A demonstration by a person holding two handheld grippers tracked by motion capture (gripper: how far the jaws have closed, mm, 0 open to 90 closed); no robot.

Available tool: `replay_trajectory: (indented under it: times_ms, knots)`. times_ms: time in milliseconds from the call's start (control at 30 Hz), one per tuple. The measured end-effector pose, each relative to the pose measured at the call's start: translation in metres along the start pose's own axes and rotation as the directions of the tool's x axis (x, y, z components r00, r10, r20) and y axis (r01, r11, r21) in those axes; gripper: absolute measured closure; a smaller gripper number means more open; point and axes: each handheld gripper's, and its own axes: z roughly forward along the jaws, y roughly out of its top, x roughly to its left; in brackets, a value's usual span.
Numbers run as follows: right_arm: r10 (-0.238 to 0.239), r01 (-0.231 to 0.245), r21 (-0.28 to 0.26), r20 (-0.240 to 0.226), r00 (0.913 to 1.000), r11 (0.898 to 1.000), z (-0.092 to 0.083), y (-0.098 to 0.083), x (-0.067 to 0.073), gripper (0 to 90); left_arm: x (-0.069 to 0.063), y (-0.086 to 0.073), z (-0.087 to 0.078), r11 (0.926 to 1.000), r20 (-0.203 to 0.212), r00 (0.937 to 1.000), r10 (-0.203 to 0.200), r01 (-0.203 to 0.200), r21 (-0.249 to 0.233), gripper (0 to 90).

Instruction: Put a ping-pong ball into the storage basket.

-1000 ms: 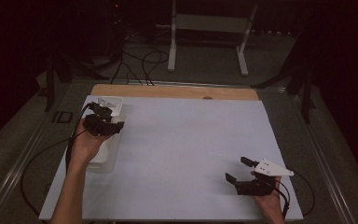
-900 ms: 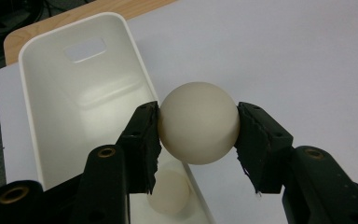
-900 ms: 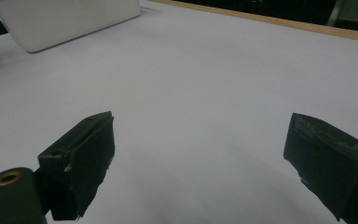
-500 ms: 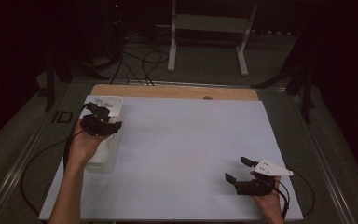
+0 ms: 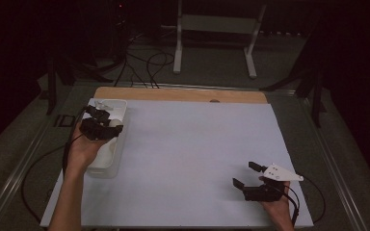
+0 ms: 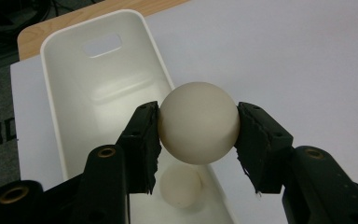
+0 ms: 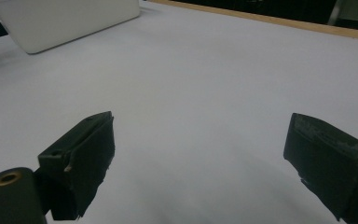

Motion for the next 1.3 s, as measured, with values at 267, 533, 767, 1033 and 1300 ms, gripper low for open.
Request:
replay_trajectory:
  times_ms: [267,533,767,1033,1300]
  knots:
    - [0.001,-0.001,-0.001,0.000,1.0000,1.000,0.000,0.000,0.000,8.2,0.003,-0.003,0.000,1.0000,-0.006,1.0000,-0.006,0.006,0.000,51.3]
    - [0.001,-0.001,0.000,0.000,1.0000,1.000,-0.001,0.000,0.000,8.2,0.008,-0.006,-0.003,0.9999,-0.012,0.9998,-0.013,0.013,0.003,51.2]
    - [0.001,-0.001,0.000,0.001,1.0000,1.000,-0.001,0.000,0.000,8.2,0.010,-0.008,-0.003,0.9998,-0.016,0.9997,-0.020,0.020,0.002,51.2]
    - [0.002,-0.002,0.000,0.001,1.0000,1.000,-0.001,0.000,0.000,8.2,0.015,-0.013,-0.004,0.9994,-0.022,0.9992,-0.033,0.033,0.004,51.2]
    - [0.000,0.000,0.001,0.003,1.0000,1.000,-0.001,0.000,0.000,8.2,0.018,-0.017,-0.004,0.9992,-0.028,0.9988,-0.040,0.040,0.007,51.2]
